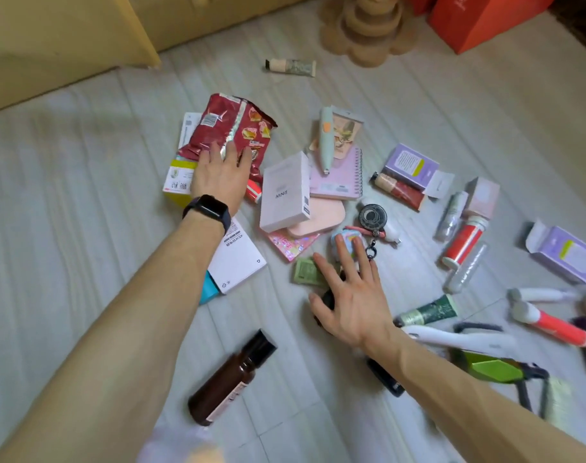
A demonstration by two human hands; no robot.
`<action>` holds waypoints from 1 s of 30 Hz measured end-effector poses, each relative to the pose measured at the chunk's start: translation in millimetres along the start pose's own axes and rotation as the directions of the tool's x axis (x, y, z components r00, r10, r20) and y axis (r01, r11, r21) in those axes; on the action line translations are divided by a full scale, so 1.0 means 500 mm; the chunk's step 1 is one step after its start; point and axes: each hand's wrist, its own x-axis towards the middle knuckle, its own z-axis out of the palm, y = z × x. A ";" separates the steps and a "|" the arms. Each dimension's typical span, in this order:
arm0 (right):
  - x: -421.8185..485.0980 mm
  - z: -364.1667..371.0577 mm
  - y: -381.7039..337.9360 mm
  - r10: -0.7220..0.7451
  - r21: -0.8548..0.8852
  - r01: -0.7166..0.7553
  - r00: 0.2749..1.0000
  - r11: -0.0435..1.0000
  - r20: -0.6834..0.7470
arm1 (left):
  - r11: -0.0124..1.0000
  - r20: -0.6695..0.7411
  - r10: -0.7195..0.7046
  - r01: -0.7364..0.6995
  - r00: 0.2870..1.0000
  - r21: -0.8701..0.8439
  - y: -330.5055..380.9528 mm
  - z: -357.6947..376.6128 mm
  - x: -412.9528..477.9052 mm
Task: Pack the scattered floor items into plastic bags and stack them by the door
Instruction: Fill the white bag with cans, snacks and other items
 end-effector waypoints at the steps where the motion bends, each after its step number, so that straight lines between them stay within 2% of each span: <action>1: -0.002 0.000 -0.001 0.004 -0.002 -0.004 1.000 1.000 -0.003 | 0.999 -0.049 0.030 -0.029 0.998 0.026 0.003 -0.005 -0.002; 4: -0.003 -0.002 -0.002 0.014 0.001 -0.014 1.000 1.000 0.014 | 0.993 -0.093 0.096 -0.089 0.991 0.082 0.003 -0.032 -0.002; 8: -0.004 -0.004 -0.002 0.022 -0.016 -0.021 1.000 1.000 0.018 | 0.991 0.018 0.121 -0.122 0.992 0.053 0.018 -0.067 -0.026; 10: -0.002 -0.009 -0.006 0.030 -0.029 -0.029 0.998 0.999 0.050 | 0.991 -0.002 -0.002 0.002 1.000 -0.130 0.015 -0.074 -0.041; 12: 0.004 -0.012 -0.007 0.042 -0.033 -0.040 0.997 0.999 0.069 | 0.920 -0.008 -0.134 0.122 0.991 -0.371 0.014 -0.077 -0.069; 16: 0.002 -0.033 -0.020 0.075 -0.041 -0.070 0.987 0.997 0.142 | 0.792 0.051 -0.055 0.075 0.997 -0.606 0.056 -0.078 -0.205; 19: 0.010 -0.080 -0.019 0.054 -0.003 -0.056 0.955 0.998 0.291 | 0.687 0.037 -0.027 0.045 0.999 -0.726 0.065 -0.088 -0.309; 20: 0.012 -0.104 -0.026 0.099 0.075 -0.135 0.928 0.988 0.358 | 0.668 0.036 -0.018 0.039 0.999 -0.743 0.066 -0.100 -0.335; 21: 0.008 -0.135 -0.039 0.166 0.216 -0.271 0.898 0.938 0.407 | 0.660 0.030 0.001 0.022 1.000 -0.751 0.066 -0.120 -0.359; 22: -0.002 -0.167 -0.055 0.260 0.425 -0.443 0.869 0.790 0.422 | 0.658 0.025 0.021 0.005 0.999 -0.753 0.065 -0.143 -0.381; 23: -0.014 -0.192 -0.069 0.356 0.633 -0.555 0.832 0.540 0.426 | 0.647 0.021 0.033 -0.005 0.999 -0.762 0.065 -0.169 -0.400; 24: -0.035 -0.215 -0.085 0.396 0.771 -0.577 0.797 0.271 0.457 | 0.620 0.024 0.032 -0.001 0.999 -0.784 0.064 -0.196 -0.416; 25: -0.061 -0.237 -0.098 0.389 0.824 -0.563 0.775 0.066 0.498 | 0.576 0.037 0.032 0.012 0.999 -0.817 0.063 -0.226 -0.430; 26: -0.093 -0.259 -0.111 0.347 0.822 -0.568 0.765 -0.035 0.543 | 0.529 0.049 0.037 0.022 0.998 -0.848 0.063 -0.255 -0.443; 27: -0.129 -0.277 -0.126 0.287 0.805 -0.588 0.760 -0.080 0.583 | 0.483 0.056 0.050 0.025 0.997 -0.875 0.062 -0.285 -0.456; 30: -0.234 -0.310 -0.158 0.178 0.782 -0.619 0.763 -0.075 0.621 | 0.305 0.060 0.101 0.027 0.993 -0.952 0.074 -0.368 -0.508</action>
